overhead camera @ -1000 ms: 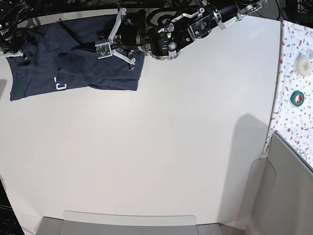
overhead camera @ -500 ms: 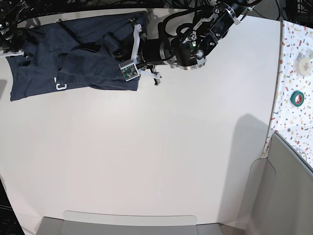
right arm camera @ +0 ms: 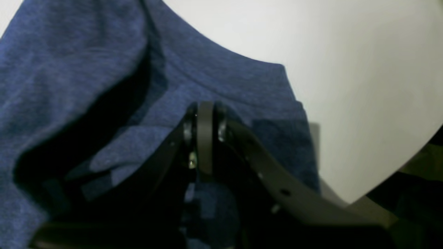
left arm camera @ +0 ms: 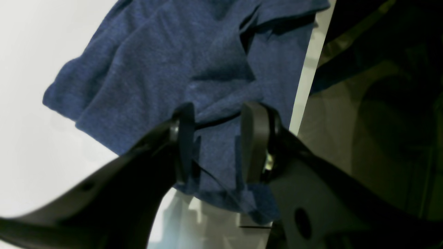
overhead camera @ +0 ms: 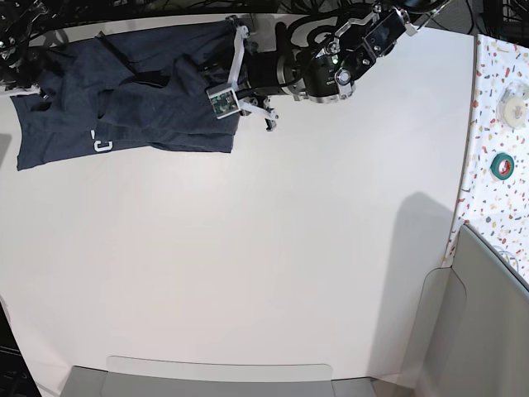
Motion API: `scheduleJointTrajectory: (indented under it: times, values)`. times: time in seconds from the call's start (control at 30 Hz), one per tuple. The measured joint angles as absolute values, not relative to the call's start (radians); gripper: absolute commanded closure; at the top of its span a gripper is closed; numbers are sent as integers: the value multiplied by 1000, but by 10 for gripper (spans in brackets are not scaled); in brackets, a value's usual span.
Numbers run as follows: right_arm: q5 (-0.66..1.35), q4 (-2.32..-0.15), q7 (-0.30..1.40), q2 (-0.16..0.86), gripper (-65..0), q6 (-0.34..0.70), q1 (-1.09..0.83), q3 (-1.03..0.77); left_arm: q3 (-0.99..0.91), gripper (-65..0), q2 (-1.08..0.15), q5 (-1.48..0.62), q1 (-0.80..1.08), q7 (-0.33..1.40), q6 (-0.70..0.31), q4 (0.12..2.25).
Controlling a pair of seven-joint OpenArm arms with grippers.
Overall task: Layout the t-shirt on the table in an organized manner, then fold the t-shirt properly
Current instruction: 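Slide the left gripper along the folded edge toward the right gripper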
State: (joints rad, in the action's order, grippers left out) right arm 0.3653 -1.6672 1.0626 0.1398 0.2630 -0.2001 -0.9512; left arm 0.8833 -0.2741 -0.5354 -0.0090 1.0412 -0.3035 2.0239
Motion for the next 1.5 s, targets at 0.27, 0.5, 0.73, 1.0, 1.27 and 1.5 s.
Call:
scheduleJointTrajectory:
  times: [0.27, 0.5, 0.73, 1.0, 1.27, 1.5]
  values:
    - [365, -1667, 1062, 138, 0, 263, -202, -951, 1046, -218, -258, -213, 3, 982, -307, 2007]
    - [365, -1667, 1063, 138, 0, 263, -202, -951, 1051, -218, -199, -54, 6, 968, -308, 2007]
    - [365, -1667, 1062, 138, 0, 263, -205, -951, 1116, -217, -194, 17, -6, 968, -307, 1971]
    - [365, -1667, 1062, 138, 0, 264, -207, -951, 1161, -217, -194, 97, 2, 968, -308, 1944]
    - [365, -1667, 1062, 138, 0, 265, -207, -951, 1164, -216, -191, 106, -1, 965, -308, 1928]
    - [365, -1667, 1062, 138, 0, 266, -207, -951, 1165, -163, -191, 109, 1, 852, -307, 1812]
